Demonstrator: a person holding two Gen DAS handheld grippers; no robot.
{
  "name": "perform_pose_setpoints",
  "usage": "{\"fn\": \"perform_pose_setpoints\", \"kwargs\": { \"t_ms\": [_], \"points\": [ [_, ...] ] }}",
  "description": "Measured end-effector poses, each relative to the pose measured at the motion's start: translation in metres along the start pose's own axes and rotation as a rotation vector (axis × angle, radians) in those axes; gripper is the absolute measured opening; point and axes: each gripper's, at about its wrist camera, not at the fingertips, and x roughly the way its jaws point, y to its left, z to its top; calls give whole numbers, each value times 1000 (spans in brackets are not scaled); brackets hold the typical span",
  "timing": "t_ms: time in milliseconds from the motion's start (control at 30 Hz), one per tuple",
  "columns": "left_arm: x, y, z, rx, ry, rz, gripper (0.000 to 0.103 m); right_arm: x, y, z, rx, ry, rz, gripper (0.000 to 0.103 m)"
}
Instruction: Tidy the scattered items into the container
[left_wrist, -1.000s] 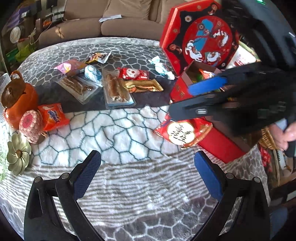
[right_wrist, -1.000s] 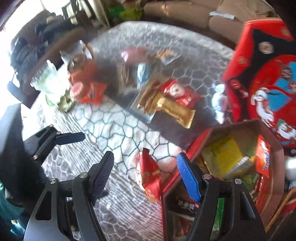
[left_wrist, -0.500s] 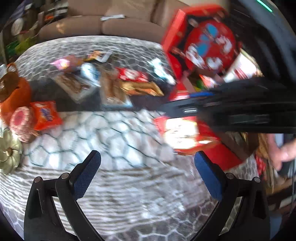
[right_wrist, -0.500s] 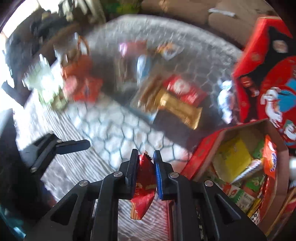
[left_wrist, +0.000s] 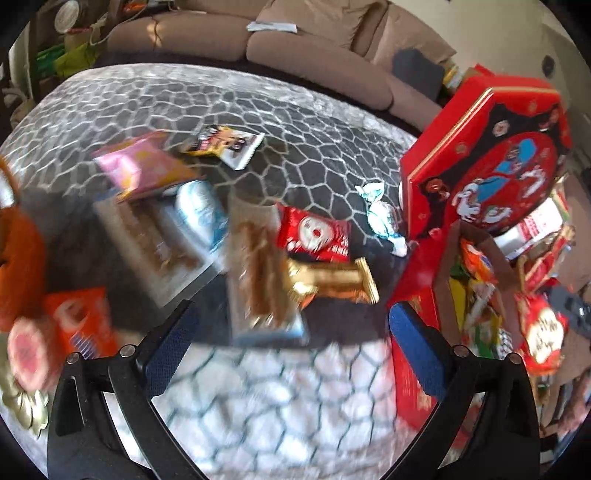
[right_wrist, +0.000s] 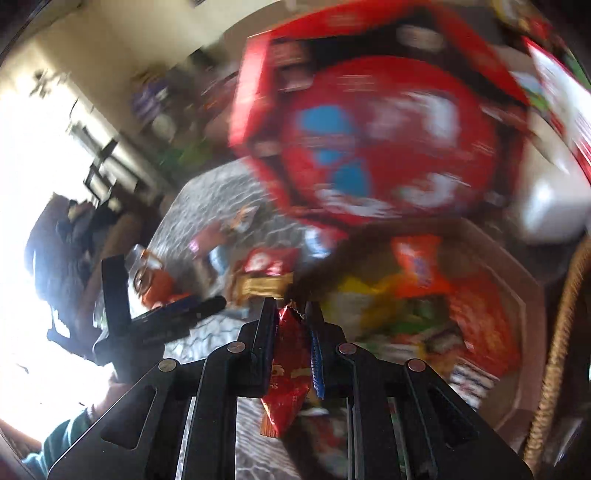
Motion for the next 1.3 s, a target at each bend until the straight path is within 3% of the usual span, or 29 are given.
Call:
{"fn": "perform_pose_setpoints", "kwargs": {
  "t_ms": [200,367,400,467,567,633,700,833,1000,1167,1300],
  "points": [
    [35,-25,11,90,33,114,103,-12,-58,-6,99,-34,-44,17],
    [52,-49,2,264,21,257,103,-3,-68,-16,40,-1,-130,21],
    [55,-54,-1,309,11,286,102,-2,-65,-18,19,4,-147,25],
    [55,-55,0,324,-7,302,103,-4,-62,-21,-13,-2,-166,45],
    [58,-52,4,301,-5,288,101,-7,-57,-25,-25,-16,-159,50],
    [58,-54,5,313,-8,252,89,-8,-55,-29,-22,-14,-148,50],
    [56,-59,2,355,-14,244,66,-8,-54,-32,-26,-10,-146,51],
    [49,-64,-6,389,5,228,52,-7,-53,-37,-23,-1,-152,51],
    [28,-55,-14,346,4,139,25,-2,-45,-41,-27,4,-150,51],
    [5,-47,-29,359,-8,121,24,-3,-27,-43,-44,1,-128,57],
    [-3,-34,-35,312,9,101,24,-2,8,-37,-112,-22,-113,58]
  ]
}}
